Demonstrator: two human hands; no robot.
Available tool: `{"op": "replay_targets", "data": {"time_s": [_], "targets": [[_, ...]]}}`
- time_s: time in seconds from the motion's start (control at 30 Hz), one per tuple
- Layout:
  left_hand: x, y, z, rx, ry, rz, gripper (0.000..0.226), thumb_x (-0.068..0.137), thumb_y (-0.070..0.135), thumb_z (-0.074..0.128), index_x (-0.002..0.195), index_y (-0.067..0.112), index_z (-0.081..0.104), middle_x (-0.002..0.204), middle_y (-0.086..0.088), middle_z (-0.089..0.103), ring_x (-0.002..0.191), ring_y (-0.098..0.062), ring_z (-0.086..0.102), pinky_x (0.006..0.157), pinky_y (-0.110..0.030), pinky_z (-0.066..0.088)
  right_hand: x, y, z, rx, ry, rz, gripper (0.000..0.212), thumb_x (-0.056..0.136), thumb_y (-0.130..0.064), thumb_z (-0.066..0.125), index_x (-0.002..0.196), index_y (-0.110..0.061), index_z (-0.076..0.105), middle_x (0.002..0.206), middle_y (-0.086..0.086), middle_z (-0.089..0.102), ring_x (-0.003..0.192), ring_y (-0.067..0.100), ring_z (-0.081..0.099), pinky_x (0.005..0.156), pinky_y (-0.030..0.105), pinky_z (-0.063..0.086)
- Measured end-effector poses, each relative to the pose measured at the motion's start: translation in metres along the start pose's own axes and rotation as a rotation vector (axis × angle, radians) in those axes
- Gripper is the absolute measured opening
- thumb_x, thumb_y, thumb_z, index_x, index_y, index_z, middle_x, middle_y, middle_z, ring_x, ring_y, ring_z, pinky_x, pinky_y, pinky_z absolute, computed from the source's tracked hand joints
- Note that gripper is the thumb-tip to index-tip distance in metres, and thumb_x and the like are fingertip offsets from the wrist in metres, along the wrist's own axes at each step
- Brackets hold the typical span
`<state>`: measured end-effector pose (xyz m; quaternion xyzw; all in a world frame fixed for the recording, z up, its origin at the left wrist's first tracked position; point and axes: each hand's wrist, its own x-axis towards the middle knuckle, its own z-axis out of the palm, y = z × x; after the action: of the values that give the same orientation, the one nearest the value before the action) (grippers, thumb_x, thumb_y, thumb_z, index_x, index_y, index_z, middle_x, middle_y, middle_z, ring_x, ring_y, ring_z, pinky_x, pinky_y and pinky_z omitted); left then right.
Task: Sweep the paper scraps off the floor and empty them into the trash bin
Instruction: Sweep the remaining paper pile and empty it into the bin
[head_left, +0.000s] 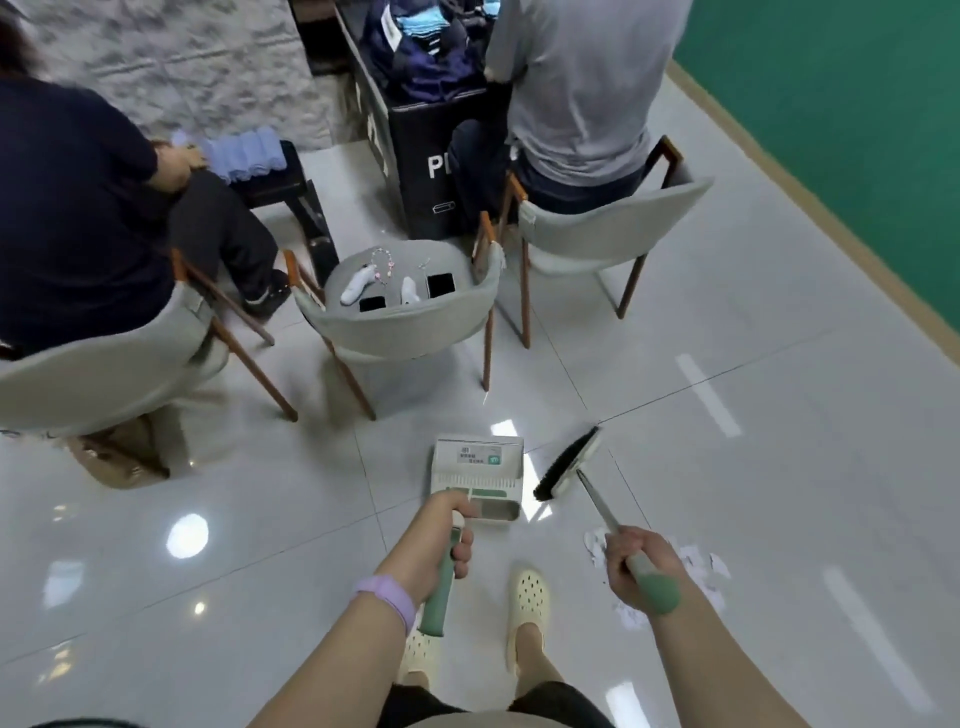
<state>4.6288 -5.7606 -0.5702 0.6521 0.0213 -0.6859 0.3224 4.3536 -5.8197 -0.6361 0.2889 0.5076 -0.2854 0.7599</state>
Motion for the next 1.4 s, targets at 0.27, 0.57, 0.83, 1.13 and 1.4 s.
{"op": "replay_targets", "data": {"time_s": [0.27, 0.57, 0.83, 1.13, 1.4], "targets": [[0.003, 0.006, -0.016, 0.259, -0.142, 0.031, 0.024, 0.076, 0.018, 0.052, 0.099, 0.013, 0.058, 0.059, -0.002, 0.041, 0.041, -0.014, 0.03, 0.043, -0.021, 0.027, -0.043, 0.068, -0.058, 0.146, 0.017, -0.117, 0.01, 0.097, -0.016, 0.048, 0.09, -0.011, 0.044, 0.044, -0.005, 0.036, 0.027, 0.008, 0.038, 0.03, 0.014, 0.038], [-0.011, -0.035, 0.037, 0.391, -0.192, 0.027, 0.004, 0.077, 0.014, 0.049, 0.082, 0.014, 0.049, 0.054, -0.001, 0.042, 0.041, -0.013, 0.031, 0.044, -0.018, 0.028, -0.086, 0.127, -0.144, 0.193, -0.15, -0.12, 0.017, 0.096, -0.015, 0.051, 0.103, 0.001, 0.053, 0.05, -0.003, 0.035, 0.031, 0.009, 0.035, 0.029, 0.02, 0.033], [-0.017, -0.087, 0.045, 0.492, -0.158, 0.024, 0.011, 0.076, 0.012, 0.049, 0.087, 0.014, 0.05, 0.059, -0.003, 0.041, 0.039, -0.014, 0.031, 0.043, -0.019, 0.029, -0.066, 0.134, -0.21, 0.199, -0.073, -0.054, 0.016, 0.095, -0.009, 0.053, 0.105, 0.003, 0.05, 0.053, -0.001, 0.039, 0.031, 0.01, 0.04, 0.028, 0.021, 0.038], [-0.026, -0.166, 0.046, 0.588, -0.073, -0.022, 0.023, 0.078, 0.014, 0.051, 0.101, 0.012, 0.05, 0.057, -0.004, 0.042, 0.04, -0.015, 0.03, 0.044, -0.021, 0.028, -0.091, 0.078, -0.302, 0.223, -0.028, -0.076, 0.028, 0.093, -0.009, 0.051, 0.118, -0.002, 0.041, 0.051, -0.001, 0.037, 0.031, 0.01, 0.039, 0.03, 0.018, 0.038], [-0.034, -0.214, 0.073, 0.666, -0.028, -0.04, 0.013, 0.083, 0.018, 0.051, 0.094, 0.012, 0.055, 0.056, -0.004, 0.043, 0.039, -0.015, 0.031, 0.045, -0.02, 0.028, -0.145, 0.069, -0.337, 0.11, -0.126, -0.109, 0.015, 0.092, -0.012, 0.053, 0.102, -0.001, 0.052, 0.053, -0.003, 0.034, 0.032, 0.006, 0.034, 0.027, 0.017, 0.034]]}}
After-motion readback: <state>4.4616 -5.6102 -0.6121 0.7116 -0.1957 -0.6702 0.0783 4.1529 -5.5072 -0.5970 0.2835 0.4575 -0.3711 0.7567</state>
